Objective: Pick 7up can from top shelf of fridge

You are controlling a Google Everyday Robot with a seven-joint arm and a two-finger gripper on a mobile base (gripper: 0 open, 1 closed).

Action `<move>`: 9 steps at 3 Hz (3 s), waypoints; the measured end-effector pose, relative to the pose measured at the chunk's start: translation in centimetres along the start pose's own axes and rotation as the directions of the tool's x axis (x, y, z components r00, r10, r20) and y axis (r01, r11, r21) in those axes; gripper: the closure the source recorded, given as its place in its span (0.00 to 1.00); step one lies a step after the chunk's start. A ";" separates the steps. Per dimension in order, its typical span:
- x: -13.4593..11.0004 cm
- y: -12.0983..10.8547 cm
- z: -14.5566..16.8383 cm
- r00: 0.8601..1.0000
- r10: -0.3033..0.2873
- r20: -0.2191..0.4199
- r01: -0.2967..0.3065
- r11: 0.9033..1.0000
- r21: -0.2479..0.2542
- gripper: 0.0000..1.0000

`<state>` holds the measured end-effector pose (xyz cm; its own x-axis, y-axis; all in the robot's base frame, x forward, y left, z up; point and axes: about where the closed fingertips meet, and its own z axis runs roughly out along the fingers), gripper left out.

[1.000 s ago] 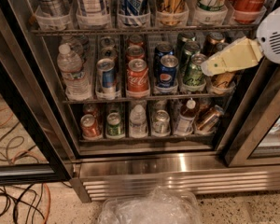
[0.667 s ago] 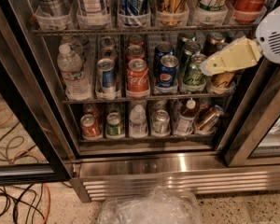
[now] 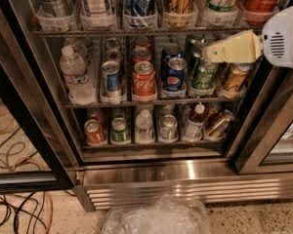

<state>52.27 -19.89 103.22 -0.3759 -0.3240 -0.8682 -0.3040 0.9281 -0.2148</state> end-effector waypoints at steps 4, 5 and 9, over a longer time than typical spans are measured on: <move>-4.3 -1.0 0.6 0.954 0.164 0.253 -0.187 0.980 0.072 0.36; -4.7 -0.8 1.2 0.935 0.199 0.292 -0.224 0.973 0.054 0.44; -7.2 -0.7 4.2 0.914 0.209 0.349 -0.227 0.974 0.012 0.39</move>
Offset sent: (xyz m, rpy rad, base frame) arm 0.0059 0.0052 0.0176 0.0486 -0.0965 -0.0469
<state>58.84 -17.48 107.75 -0.1016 -0.0381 -0.9941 -0.2002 0.9796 -0.0171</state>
